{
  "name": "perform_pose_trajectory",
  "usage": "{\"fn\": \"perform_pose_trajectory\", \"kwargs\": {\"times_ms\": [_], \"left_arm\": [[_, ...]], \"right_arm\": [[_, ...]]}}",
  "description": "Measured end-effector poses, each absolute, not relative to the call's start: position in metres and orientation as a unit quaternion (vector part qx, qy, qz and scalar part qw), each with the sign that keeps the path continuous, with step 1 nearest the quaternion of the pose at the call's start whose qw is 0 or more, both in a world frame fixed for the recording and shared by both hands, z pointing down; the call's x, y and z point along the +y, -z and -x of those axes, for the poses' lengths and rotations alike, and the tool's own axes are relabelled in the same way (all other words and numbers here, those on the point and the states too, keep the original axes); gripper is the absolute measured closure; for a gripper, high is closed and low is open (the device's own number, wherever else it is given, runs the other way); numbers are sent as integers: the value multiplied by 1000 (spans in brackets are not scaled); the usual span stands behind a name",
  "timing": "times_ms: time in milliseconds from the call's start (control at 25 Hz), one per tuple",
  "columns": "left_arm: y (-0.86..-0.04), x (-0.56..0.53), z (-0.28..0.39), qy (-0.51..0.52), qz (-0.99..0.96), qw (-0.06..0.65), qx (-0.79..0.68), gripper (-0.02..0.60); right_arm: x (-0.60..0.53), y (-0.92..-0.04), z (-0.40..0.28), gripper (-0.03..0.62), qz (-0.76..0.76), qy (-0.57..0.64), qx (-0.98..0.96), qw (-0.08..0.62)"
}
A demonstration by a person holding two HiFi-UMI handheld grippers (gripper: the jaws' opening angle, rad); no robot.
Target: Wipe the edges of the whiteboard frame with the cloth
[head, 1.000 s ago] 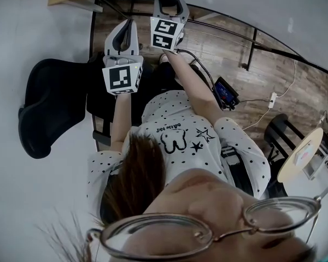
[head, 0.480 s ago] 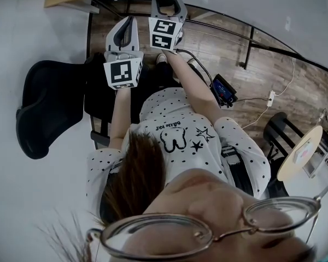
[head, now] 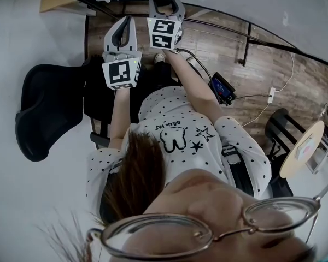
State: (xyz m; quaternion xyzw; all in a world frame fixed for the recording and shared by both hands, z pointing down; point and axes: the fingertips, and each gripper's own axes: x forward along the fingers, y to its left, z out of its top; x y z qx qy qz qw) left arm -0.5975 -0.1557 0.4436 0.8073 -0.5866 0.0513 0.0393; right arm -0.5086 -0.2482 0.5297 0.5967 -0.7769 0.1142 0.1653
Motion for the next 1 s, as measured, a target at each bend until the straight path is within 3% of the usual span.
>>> {"fn": "perform_pose_trajectory", "kwargs": {"times_ms": [1000], "left_arm": [[-448,-156,550,-48,-823,38,-565,561]], "right_arm": [[-248,-526,452,355,-605,-114,-771,163]]}}
